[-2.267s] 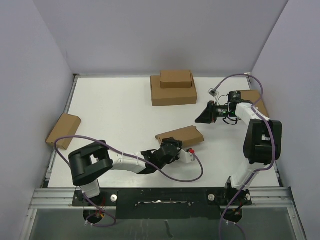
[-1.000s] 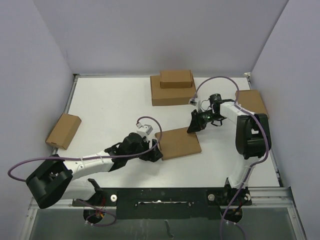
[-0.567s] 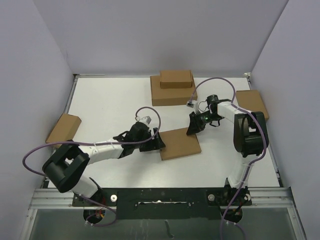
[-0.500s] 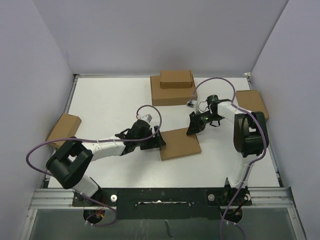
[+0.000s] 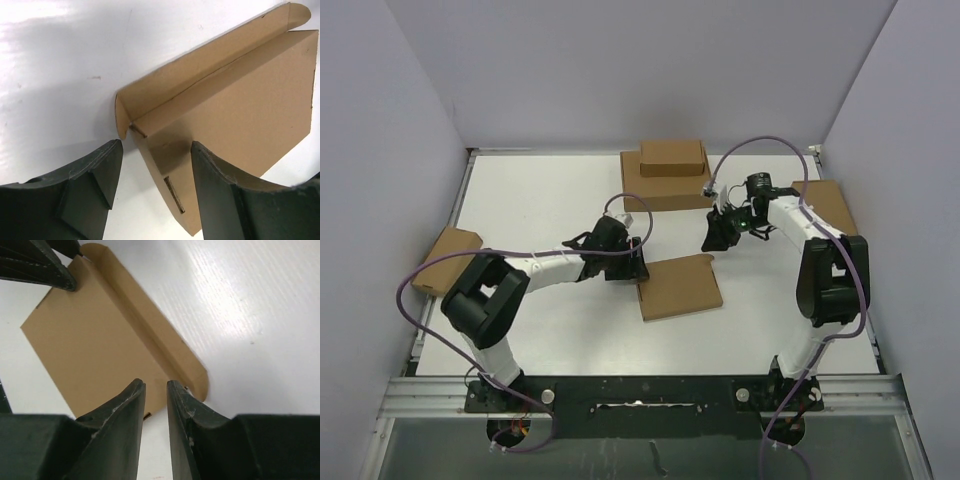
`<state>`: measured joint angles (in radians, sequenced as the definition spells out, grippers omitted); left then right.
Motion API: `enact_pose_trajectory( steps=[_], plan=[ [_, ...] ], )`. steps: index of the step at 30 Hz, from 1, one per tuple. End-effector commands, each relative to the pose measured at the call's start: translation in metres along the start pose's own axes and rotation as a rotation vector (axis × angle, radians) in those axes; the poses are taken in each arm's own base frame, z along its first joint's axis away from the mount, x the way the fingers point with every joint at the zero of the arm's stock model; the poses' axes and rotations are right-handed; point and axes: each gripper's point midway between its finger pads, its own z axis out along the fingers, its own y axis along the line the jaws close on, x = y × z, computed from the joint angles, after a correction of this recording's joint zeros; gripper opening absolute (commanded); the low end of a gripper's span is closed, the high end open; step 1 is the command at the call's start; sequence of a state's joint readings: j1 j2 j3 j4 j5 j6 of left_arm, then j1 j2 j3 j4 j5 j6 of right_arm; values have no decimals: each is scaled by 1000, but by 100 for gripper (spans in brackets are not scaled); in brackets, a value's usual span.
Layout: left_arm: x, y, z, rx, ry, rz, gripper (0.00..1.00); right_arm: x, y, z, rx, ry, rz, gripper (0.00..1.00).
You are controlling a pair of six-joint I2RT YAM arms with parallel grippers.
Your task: Fold the paper box
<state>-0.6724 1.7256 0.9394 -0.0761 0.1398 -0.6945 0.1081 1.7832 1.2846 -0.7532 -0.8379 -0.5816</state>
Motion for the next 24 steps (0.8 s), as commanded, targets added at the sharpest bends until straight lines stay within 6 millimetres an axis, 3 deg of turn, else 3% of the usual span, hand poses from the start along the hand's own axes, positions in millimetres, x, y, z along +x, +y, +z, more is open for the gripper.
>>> enact_pose_trajectory(
  steps=[1,9,15,19,22,24],
  plan=[
    [-17,-18,9,65,29,73,54,2,-27,2,76,60,-37,25],
    [-45,-39,29,109,52,124,53,23,-33,2,85,133,-47,15],
    [-69,-55,42,120,47,187,55,32,-28,-11,63,112,-28,10],
    [-102,-59,26,57,-53,255,61,41,-21,-12,48,118,-53,10],
    [-126,-60,0,9,-156,294,64,43,-20,-13,54,123,-58,10],
    [-132,-60,-19,-7,-201,310,64,43,-20,-14,60,124,-62,10]
  ],
)
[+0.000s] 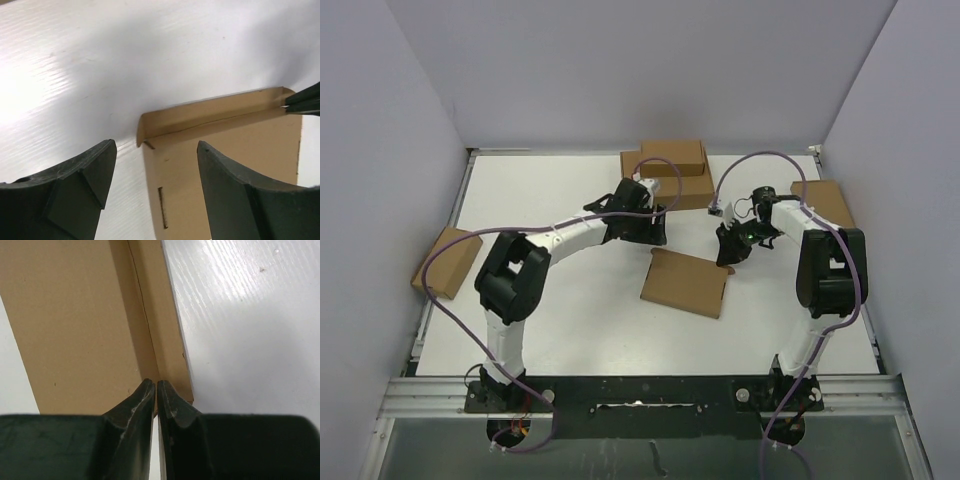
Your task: Fold the paper box
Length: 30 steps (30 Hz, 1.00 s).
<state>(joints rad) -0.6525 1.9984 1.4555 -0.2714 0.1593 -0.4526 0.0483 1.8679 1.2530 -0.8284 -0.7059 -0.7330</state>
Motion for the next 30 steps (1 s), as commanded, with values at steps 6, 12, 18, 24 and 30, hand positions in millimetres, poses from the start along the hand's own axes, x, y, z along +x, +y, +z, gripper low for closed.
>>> enact_pose_trajectory(
  steps=[6,12,18,24,30],
  plan=[
    [-25,-14,-115,25,-256,-26,64,-11,10,-14,26,-23,-89,10],
    [56,-8,-134,119,-229,-259,63,-1,26,-8,-12,4,-110,10],
    [110,-10,-128,138,-178,-395,64,9,48,-6,-74,19,-126,10],
    [122,-17,-115,152,-179,-455,64,11,87,2,-189,23,-167,10],
    [122,-11,-109,121,-191,-479,65,2,119,16,-305,28,-199,14]
  ],
)
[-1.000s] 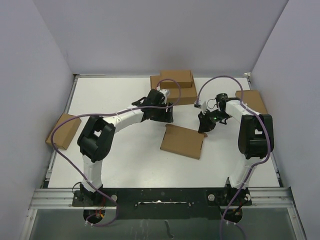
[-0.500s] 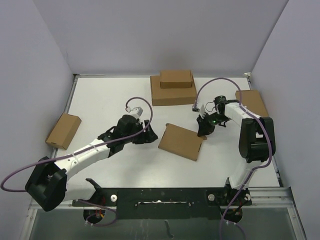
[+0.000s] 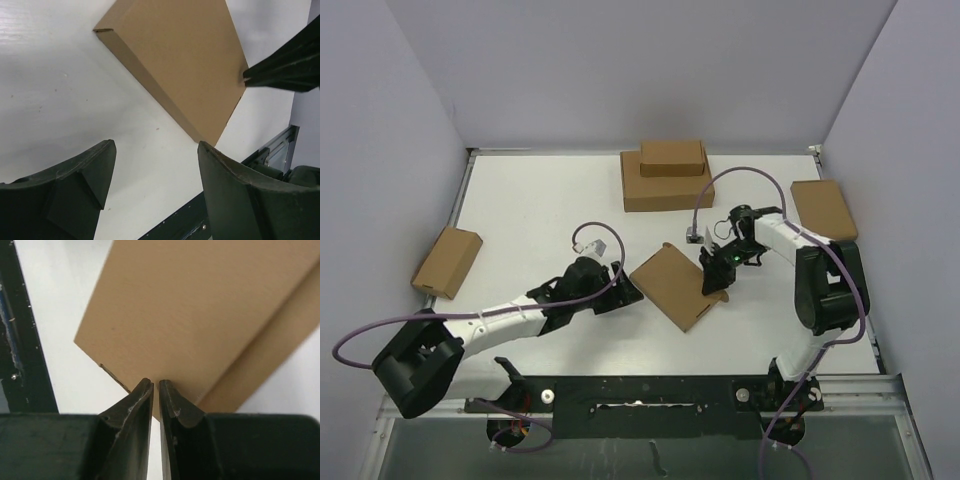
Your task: Fold the paper box
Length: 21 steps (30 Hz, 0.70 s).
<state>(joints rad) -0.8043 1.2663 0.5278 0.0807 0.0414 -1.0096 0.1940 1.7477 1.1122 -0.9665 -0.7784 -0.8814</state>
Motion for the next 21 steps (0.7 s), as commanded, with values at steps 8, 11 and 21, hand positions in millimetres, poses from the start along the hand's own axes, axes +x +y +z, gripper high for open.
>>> enact_pose_trajectory(
  steps=[8,11,21],
  plan=[
    [-25,-9,15,5,-72,-11,65,-45,67,43,-208,19,-168,17],
    [-27,-11,16,4,-73,-5,65,-67,75,33,-195,-49,-202,18],
    [-28,-14,19,28,-88,-36,65,-32,-39,-39,351,-78,16,1]
  ],
)
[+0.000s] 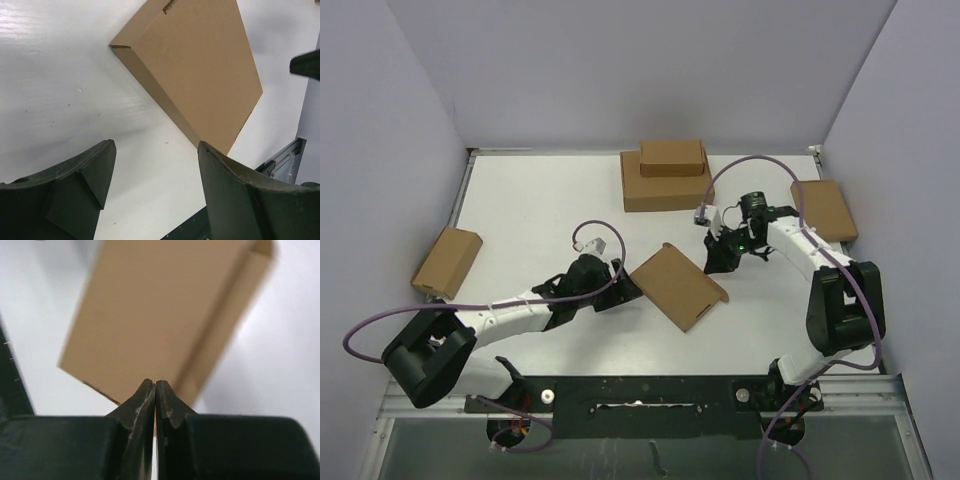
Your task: Fold the paper box
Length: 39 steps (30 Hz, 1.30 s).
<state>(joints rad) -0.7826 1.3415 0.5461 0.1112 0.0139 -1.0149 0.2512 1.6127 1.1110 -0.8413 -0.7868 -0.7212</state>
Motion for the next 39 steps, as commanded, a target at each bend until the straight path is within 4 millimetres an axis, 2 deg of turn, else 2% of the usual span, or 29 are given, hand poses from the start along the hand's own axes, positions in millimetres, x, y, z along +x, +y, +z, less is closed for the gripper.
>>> enact_pose_trajectory(
  steps=[1,5,8,17,24,28,31,35,37,39],
  plan=[
    [-18,-25,5,76,-60,-24,65,20,-54,-25,283,53,73,0],
    [-17,-27,11,74,-53,-41,65,35,-64,-19,299,114,107,0],
    [-18,-26,15,66,-53,-44,65,42,-58,-8,239,141,107,0],
    [-20,-13,19,16,-38,-38,65,31,0,28,-12,144,-33,0],
    [-27,6,2,-37,-51,16,65,15,52,65,-172,177,-165,0],
    [-28,21,-10,-77,-44,66,64,3,69,82,-221,186,-214,0],
    [-35,23,-23,-78,-64,142,64,-5,72,77,-230,162,-235,2],
    [-54,10,-44,-3,-123,275,65,-23,65,44,-196,21,-236,9],
    [-63,1,-52,48,-152,328,71,-34,57,22,-151,-70,-239,14],
    [-73,-9,-59,100,-181,354,84,-44,48,0,-79,-154,-256,21]
  ],
)
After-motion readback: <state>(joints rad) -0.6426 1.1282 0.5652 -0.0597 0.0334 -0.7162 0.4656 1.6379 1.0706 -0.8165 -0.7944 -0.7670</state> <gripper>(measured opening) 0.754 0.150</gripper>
